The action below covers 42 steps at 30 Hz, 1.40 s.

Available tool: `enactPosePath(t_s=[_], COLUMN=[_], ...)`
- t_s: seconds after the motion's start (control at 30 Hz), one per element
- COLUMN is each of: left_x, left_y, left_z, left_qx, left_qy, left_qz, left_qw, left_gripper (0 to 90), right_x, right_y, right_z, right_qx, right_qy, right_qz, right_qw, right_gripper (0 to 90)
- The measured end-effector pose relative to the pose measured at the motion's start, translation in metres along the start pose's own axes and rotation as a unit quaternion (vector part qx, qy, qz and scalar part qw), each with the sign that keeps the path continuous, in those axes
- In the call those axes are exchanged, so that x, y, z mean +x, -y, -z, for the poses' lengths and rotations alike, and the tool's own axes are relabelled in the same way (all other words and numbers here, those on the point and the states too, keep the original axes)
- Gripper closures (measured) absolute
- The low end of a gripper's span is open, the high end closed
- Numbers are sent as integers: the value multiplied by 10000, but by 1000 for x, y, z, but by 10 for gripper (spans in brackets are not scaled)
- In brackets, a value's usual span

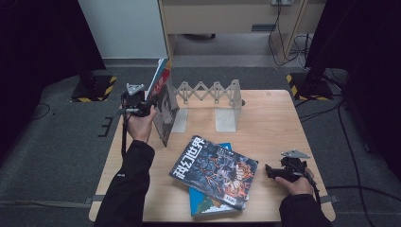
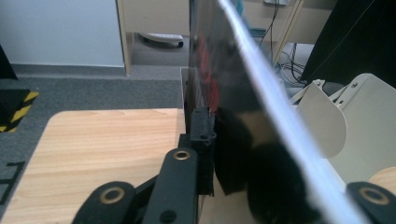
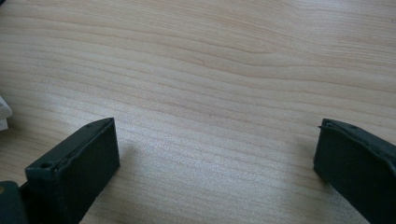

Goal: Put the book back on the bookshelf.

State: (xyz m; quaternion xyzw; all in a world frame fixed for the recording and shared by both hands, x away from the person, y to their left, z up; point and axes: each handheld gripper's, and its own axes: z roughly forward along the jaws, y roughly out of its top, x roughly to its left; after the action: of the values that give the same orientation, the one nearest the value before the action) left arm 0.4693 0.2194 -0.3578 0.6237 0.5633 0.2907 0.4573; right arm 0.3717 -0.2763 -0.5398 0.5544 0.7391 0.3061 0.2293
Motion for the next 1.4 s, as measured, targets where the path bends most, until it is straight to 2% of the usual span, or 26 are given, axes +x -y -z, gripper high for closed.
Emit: enactPosePath(t_s=[0.07, 0.17, 0.33, 0.4, 0.43, 0.57, 0.73, 1.03, 1.1, 1.4], left_x=[0, -2, -4, -6, -7, -8, -10, -8, -8, -8], left_y=[0, -1, -2, -3, -3, -3, 4, 8, 8, 8], left_z=[0, 0, 0, -1, -2, -2, -2, 2, 4, 13], left_qx=[-19, -41, -219, -255, -280, -345, -430, -376, -401, -523], left_qy=[-22, -222, -334, -437, -544, -648, -663, -571, -489, -380], left_qz=[37, -116, -183, -263, -383, -477, -499, -497, -477, -577], left_qw=[10000, 9997, 9990, 9984, 9974, 9962, 9956, 9964, 9969, 9962], left_gripper=[816, 856, 864, 865, 865, 865, 863, 847, 819, 672], right_x=[0, 0, 0, 0, 0, 0, 0, 0, 0, 0], right_y=[0, 0, 0, 0, 0, 0, 0, 0, 0, 0], right_z=[0, 0, 0, 0, 0, 0, 0, 0, 0, 0], right_qx=[-1, 0, 1, -1, -1, 0, 5, 5, 5, 9], right_qy=[0, 0, -1, -1, -1, -2, -9, -10, -10, -11], right_qz=[-1, -1, 0, -1, -1, 2, 10, 8, 8, 4], right_qw=[10000, 10000, 10000, 10000, 10000, 10000, 10000, 10000, 10000, 10000], right_gripper=[5, 5, 5, 5, 5, 5, 5, 5, 5, 5])
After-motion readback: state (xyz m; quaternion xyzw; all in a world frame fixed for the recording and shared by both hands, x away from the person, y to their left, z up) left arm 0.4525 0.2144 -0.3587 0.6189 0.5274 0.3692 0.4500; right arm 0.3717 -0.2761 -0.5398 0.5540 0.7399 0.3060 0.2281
